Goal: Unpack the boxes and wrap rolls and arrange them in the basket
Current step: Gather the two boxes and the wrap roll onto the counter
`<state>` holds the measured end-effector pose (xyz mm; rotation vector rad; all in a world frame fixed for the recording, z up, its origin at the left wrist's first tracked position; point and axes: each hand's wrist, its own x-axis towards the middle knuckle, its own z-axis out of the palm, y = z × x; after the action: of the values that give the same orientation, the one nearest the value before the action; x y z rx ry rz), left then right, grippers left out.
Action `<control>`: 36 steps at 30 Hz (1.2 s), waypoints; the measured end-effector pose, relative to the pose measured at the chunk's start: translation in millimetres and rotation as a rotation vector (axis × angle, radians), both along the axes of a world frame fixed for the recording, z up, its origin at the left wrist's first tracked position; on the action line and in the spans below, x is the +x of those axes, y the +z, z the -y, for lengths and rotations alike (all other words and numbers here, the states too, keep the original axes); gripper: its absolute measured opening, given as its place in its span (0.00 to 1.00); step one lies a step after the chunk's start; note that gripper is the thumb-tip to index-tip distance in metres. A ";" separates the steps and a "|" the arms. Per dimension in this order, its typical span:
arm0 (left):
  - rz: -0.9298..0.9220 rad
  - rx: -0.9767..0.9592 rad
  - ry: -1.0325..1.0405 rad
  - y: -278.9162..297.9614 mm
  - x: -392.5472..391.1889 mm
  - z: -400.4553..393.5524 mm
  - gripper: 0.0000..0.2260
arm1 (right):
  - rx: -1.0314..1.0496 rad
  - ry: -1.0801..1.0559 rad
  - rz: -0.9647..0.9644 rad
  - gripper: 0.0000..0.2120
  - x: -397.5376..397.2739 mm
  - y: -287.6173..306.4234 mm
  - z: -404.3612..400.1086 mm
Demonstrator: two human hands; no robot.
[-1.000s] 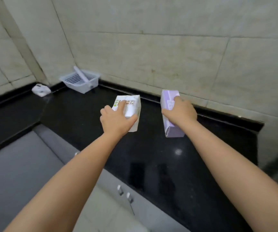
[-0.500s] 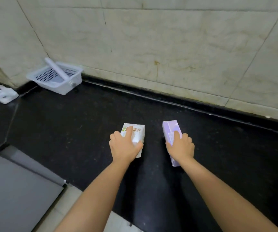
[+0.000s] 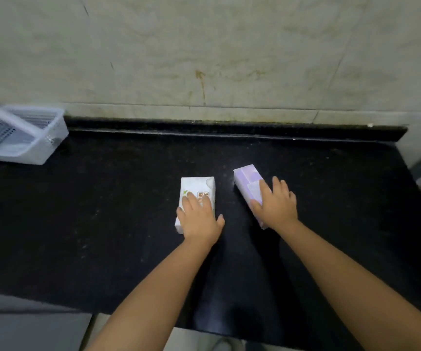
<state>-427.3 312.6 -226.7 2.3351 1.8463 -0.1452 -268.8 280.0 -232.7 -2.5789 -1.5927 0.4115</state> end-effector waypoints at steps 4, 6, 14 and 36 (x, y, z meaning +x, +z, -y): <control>0.020 0.044 -0.338 31.1 53.1 2.2 0.24 | 0.072 -0.096 0.093 0.28 34.0 39.8 41.1; 0.030 0.082 -0.493 50.2 93.5 13.5 0.24 | 0.108 -0.183 0.164 0.28 62.7 65.0 74.8; 0.245 0.257 -0.915 140.3 286.1 133.0 0.24 | 0.244 -0.591 0.396 0.27 216.2 175.2 251.2; 0.058 0.093 -0.705 172.3 518.4 205.2 0.26 | 0.169 -0.467 -0.011 0.26 471.7 213.7 274.6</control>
<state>91.1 107.3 -54.4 2.9090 0.9465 -0.0701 202.9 5.5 -19.0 -2.6874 -0.9233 0.2359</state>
